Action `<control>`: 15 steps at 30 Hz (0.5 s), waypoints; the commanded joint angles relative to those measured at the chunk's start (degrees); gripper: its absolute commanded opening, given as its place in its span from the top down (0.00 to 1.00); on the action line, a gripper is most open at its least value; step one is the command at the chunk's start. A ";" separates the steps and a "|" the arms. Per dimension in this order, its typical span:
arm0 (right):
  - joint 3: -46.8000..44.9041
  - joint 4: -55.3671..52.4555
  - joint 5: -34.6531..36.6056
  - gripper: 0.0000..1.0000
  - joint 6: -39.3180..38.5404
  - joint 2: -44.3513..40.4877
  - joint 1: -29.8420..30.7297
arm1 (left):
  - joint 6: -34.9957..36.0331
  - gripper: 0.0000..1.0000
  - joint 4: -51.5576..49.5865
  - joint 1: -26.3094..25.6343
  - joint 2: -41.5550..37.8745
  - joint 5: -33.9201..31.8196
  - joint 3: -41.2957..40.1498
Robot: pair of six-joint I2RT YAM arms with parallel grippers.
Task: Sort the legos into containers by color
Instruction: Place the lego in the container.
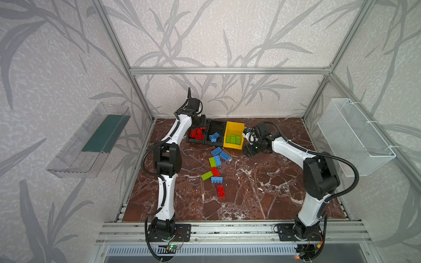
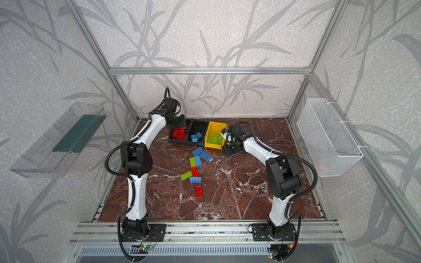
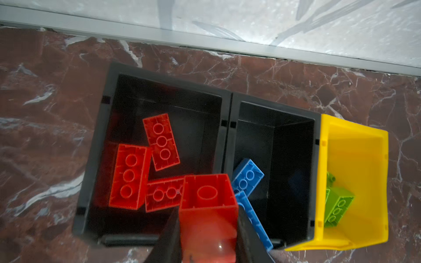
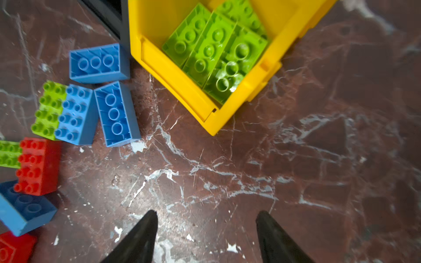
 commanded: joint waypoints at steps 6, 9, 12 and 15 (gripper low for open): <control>4.54 -2.24 -1.65 0.31 -4.49 7.00 3.70 | -3.93 0.64 -6.00 3.23 7.86 2.80 12.64; 6.02 -2.61 -1.70 0.31 -5.52 8.85 5.00 | -4.81 0.61 -7.18 3.72 9.78 2.93 14.56; 7.84 -3.39 -1.11 0.31 -6.59 10.76 6.24 | -5.34 0.47 -7.92 3.99 9.99 3.18 14.94; 9.27 -3.24 -1.34 0.31 -7.28 12.07 7.22 | -5.65 0.24 -8.27 4.33 9.76 2.90 15.05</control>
